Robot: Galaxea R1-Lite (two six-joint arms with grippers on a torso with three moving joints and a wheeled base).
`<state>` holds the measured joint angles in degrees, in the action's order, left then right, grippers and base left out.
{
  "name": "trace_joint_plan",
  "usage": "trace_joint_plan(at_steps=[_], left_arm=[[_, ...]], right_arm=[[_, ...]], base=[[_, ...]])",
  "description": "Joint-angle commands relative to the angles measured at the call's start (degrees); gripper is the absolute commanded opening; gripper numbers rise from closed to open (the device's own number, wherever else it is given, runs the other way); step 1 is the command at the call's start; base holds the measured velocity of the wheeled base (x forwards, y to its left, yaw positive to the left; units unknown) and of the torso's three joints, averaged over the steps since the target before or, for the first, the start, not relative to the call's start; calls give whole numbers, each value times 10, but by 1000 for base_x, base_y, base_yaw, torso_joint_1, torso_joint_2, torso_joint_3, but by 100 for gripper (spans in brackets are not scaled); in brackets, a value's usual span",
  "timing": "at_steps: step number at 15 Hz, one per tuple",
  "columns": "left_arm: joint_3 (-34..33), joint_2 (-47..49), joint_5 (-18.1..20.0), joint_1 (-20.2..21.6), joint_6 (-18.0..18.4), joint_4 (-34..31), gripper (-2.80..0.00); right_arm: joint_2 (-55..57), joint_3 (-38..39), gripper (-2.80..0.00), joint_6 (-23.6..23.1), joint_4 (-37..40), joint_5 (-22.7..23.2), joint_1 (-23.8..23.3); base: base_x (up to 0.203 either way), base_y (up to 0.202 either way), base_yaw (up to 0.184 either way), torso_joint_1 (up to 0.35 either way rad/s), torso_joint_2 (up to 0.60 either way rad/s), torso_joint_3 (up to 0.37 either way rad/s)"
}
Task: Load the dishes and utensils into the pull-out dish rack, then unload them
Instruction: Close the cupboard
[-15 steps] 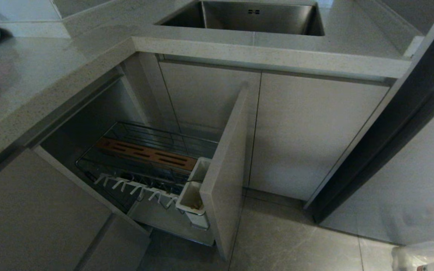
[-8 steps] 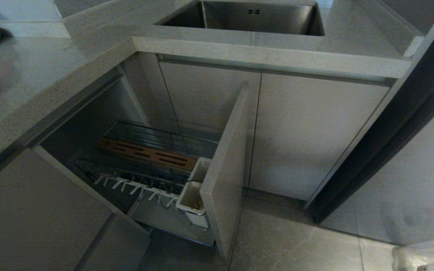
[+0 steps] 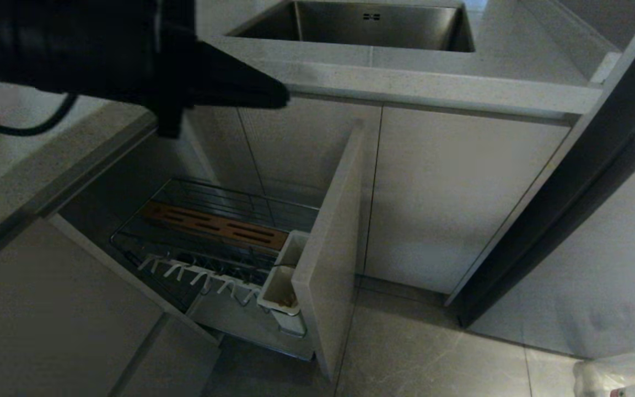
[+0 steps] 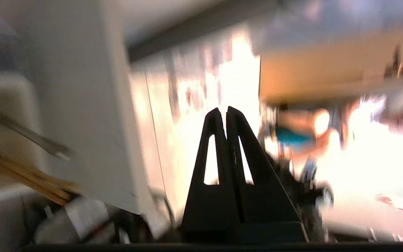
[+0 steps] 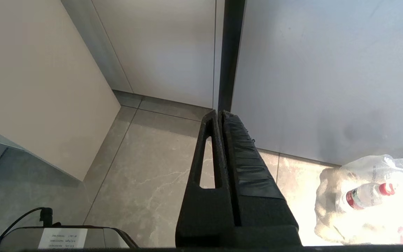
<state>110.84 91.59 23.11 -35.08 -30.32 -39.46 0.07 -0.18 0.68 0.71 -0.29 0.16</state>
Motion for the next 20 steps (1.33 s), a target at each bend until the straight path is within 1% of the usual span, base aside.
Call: trace_joint_plan(at_steps=[1, 3, 4, 5, 6, 7, 8, 9, 13, 19, 20], left_arm=[[0, 68, -2, -44, -2, -14, -280], [-2, 104, -13, -68, 9, -28, -280], [-2, 122, -24, -77, 16, -30, -280], [-2, 140, -44, -84, 19, -33, -280], [-2, 159, -74, -90, 27, -36, -280], [-1, 172, -111, -94, 36, -36, -280], [-1, 181, -155, -99, 42, -37, -280], [0, 185, -191, -101, 43, -37, -280], [2, 183, -302, -103, 46, -34, -280], [1, 172, -509, -104, 61, -34, -280], [1, 170, -534, -103, 62, -35, -280]], right_arm=[[0, 0, -280, 0, 0, 0, 0], [0, 0, -280, 0, 0, -1, 0], [0, 0, -280, 0, 0, 0, 0], [0, 0, -280, -1, 0, -1, 0], [0, 0, -280, 0, 0, 0, 0], [0, 0, -280, 0, 0, 0, 0], [0, 0, -280, 0, 0, 0, 0], [0, 0, -280, 0, 0, 0, 0], [0, 0, -280, 0, 0, 0, 0], [0, 0, -280, 0, 0, 0, 0], [0, 0, -280, 0, 0, 0, 0]], base=[[0, 0, 0, 0, 0, 0], [0, 0, 0, 0, 0, 0], [0, 0, 0, 0, 0, 0], [0, 0, 0, 0, 0, 0], [0, 0, 0, 0, 0, 0], [0, 0, 0, 0, 0, 0], [0, 0, 0, 0, 0, 0], [0, 0, 0, 0, 0, 0], [0, 0, 0, 0, 0, 0], [0, 0, 0, 0, 0, 0], [0, 0, 0, 0, 0, 0]])
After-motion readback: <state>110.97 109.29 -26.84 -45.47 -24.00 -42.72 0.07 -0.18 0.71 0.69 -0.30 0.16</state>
